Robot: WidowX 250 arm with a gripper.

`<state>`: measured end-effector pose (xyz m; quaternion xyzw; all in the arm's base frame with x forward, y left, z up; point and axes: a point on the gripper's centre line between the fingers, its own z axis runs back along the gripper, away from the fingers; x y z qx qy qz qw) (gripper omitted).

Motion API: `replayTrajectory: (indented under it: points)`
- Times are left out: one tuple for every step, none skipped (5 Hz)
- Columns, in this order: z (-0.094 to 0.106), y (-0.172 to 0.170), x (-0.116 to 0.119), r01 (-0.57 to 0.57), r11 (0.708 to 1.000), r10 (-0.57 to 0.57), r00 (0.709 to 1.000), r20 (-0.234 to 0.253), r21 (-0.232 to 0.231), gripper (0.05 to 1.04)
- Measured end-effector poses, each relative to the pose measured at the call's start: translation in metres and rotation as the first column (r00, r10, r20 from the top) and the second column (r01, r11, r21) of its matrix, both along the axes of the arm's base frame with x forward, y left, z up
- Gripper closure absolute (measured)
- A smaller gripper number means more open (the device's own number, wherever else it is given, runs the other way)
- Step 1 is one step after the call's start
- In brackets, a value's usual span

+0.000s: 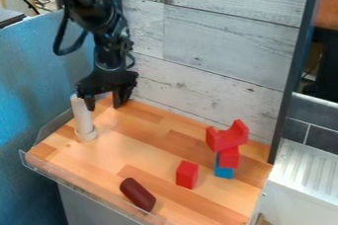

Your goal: Moves the cylinder to the middle of the table

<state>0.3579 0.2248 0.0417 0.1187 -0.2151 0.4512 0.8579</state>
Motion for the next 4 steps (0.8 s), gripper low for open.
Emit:
replayTrajectory:
  points:
    - [-0.001,0.018,0.002,-0.074,0.997,0.074,0.997,-0.006,0.003,0.083]
    - [-0.003,0.032,0.004,-0.165,0.986,0.164,0.986,0.018,0.031,0.083]
    - [-0.012,0.046,-0.004,-0.358,0.932,0.360,0.933,-0.024,0.063,0.083]
    - [-0.007,0.048,-0.001,-0.428,0.903,0.430,0.900,-0.077,0.042,0.083]
